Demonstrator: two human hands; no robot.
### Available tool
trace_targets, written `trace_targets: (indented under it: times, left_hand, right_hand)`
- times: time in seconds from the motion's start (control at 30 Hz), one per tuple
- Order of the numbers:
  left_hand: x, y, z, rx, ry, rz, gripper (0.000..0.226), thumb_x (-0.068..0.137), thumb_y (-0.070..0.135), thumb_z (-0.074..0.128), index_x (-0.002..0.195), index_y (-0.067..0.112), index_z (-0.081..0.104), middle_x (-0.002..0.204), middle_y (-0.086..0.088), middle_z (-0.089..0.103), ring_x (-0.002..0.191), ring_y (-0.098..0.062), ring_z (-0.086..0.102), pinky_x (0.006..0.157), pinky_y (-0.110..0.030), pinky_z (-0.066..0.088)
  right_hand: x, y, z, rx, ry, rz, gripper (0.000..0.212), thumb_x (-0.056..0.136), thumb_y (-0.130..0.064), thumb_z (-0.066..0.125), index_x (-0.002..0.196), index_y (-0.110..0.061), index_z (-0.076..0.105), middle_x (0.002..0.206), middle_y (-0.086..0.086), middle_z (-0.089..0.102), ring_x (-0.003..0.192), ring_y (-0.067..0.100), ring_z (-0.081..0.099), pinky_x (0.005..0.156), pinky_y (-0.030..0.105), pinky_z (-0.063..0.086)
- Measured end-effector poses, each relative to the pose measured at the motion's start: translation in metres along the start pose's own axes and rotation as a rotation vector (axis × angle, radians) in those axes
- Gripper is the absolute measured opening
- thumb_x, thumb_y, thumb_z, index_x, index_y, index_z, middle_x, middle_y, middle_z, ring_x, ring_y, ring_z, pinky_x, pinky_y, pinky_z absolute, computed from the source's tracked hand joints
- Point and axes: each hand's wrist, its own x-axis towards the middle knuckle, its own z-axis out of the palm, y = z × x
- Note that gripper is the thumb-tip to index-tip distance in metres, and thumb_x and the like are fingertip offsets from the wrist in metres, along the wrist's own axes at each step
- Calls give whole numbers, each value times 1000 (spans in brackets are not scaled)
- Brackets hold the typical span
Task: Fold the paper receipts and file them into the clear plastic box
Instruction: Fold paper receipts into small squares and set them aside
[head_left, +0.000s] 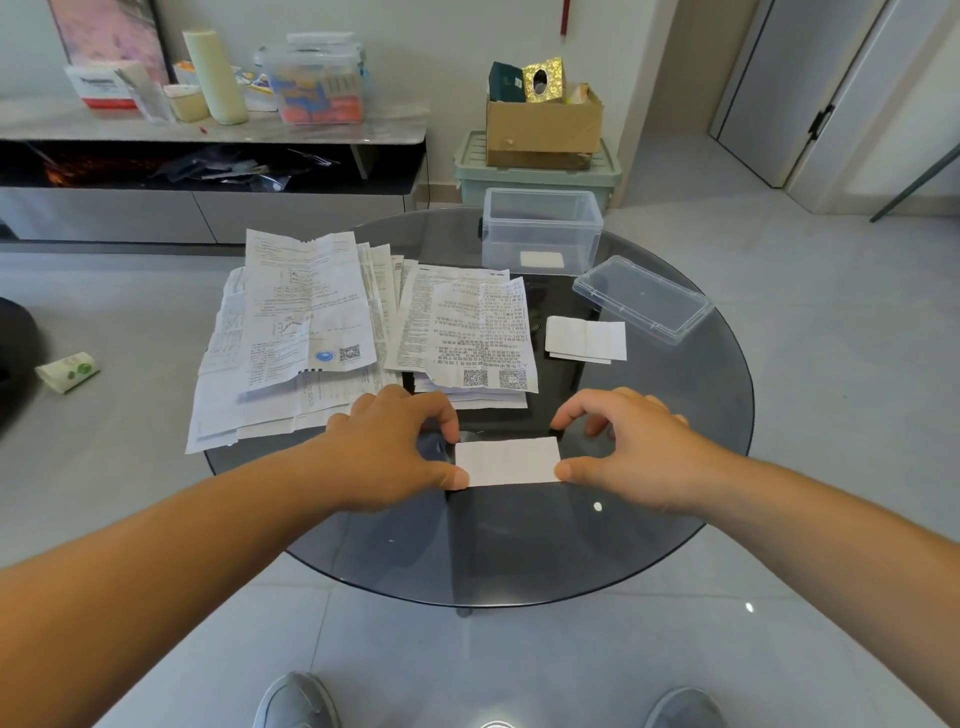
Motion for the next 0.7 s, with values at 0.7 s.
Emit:
trace_targets:
  times: [0.7]
  left_hand:
    - [3,25,5,-85,73,211,18,81,37,78,84,28,62,92,11,62,87,-7,59,79,-30,53]
  right_hand:
    - [11,-22,4,-84,-29,-208,33,74,-52,79,88,-33,55,97,-11,50,95,12,48,81,34,48]
